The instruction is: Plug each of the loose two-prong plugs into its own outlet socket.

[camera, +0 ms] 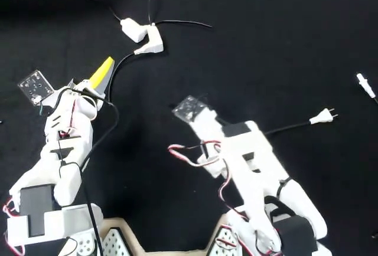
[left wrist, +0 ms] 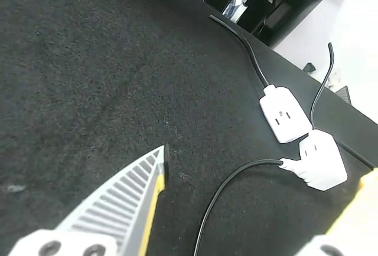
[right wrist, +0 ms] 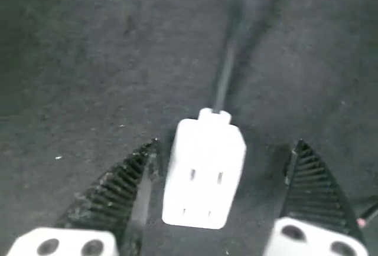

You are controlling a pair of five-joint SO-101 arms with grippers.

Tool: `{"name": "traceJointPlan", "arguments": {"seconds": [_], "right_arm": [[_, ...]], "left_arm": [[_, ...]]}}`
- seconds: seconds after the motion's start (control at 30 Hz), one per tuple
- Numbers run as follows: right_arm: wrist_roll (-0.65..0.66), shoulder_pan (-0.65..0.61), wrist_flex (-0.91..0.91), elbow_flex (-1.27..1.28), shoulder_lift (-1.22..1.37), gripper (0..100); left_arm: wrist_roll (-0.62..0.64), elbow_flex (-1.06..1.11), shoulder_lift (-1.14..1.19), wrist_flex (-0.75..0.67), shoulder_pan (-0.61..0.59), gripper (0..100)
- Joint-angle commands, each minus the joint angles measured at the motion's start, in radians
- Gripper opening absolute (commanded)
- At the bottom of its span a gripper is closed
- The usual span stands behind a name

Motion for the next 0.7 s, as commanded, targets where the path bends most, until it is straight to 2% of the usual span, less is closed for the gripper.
{"name": "traceJointPlan", "arguments": {"seconds": [0.0, 0.07, 0.33, 0.5, 0.67], "right_arm": [[-0.006, 0.035, -0.012, 0.005, 0.01, 32.1], [-0.006, 0.034, -0.012, 0.007, 0.01, 29.9], [-0.006, 0.032, -0.049, 0.004, 0.012, 4.5], [0.006, 0.031, -0.158, 0.001, 0.012, 3.1], [0.101, -0.057, -0.227, -0.004, 0.012, 2.9]], "left_arm": [[-0.011, -0.01, -0.006, -0.028, 0.004, 47], [-0.011, -0.01, -0.006, -0.028, 0.004, 47], [-0.011, -0.008, -0.006, -0.026, 0.002, 47], [-0.011, 0.01, -0.015, -0.028, -0.001, 47], [-0.006, 0.004, -0.015, -0.028, -0.081, 47]]}}
